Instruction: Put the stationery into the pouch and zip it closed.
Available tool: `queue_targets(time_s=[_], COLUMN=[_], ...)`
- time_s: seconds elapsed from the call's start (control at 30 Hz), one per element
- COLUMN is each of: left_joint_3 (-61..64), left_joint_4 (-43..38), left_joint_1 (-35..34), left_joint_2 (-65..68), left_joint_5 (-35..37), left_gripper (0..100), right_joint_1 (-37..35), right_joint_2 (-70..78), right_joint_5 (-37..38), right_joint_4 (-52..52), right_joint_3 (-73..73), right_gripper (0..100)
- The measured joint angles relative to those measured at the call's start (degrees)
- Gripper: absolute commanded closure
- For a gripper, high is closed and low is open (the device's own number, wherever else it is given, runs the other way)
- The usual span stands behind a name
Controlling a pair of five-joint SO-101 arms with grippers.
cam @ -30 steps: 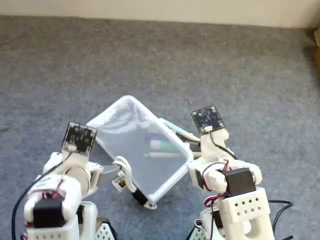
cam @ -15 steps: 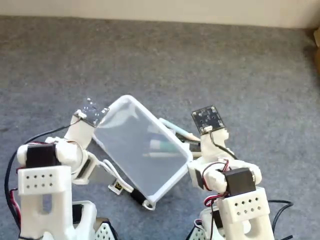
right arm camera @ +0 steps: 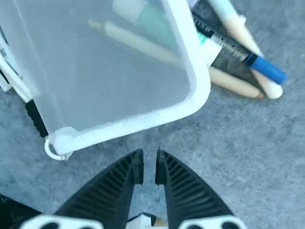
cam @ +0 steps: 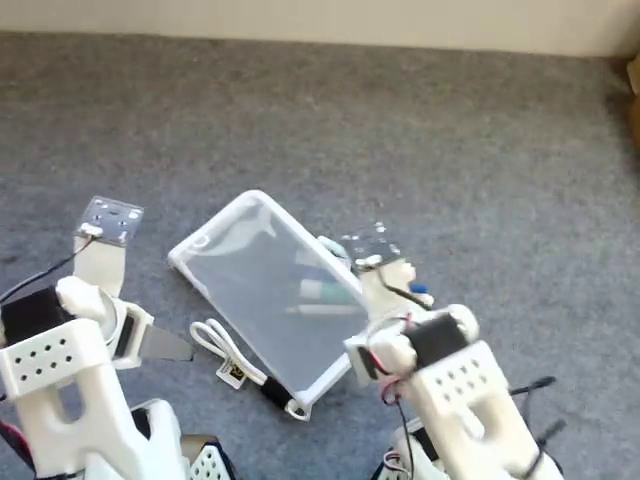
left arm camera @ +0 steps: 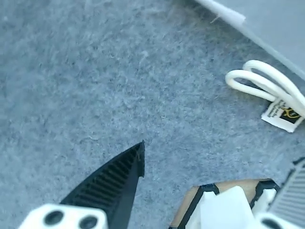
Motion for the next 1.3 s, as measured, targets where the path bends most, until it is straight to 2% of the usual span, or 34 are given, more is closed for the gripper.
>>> queue_targets(time_s=[0.27, 0.37, 0.6, 1.0, 1.17, 1.3], left_joint_3=[3.8, 3.8, 3.8, 3.8, 3.8, 3.8], left_joint_4=[-3.3, -3.6, -3.6, -3.6, -3.6, -3.6], left_joint_1=[-4.5, -6.2, -6.7, -6.8, -6.8, -6.8], left_joint_2=[0.0, 0.0, 0.0, 0.0, 0.0, 0.0], left_joint_5=[0.0, 0.0, 0.0, 0.0, 0.4, 3.5], left_gripper=[57, 57, 57, 57, 57, 57], right_joint_1=[-8.4, -9.8, -9.7, -1.8, -1.2, -1.1], right_joint_2=[15.0, 18.0, 24.0, 33.3, 38.1, 38.3], right_joint_5=[-0.3, -0.3, -0.3, -0.3, -0.3, -0.3], right_joint_4=[-0.4, -3.8, -12.3, -28.1, -29.5, -27.8], right_joint_3=[-3.1, -3.1, -3.1, -5.8, -13.1, -20.1], right_gripper=[95.0, 95.0, 95.1, 95.1, 95.1, 95.1])
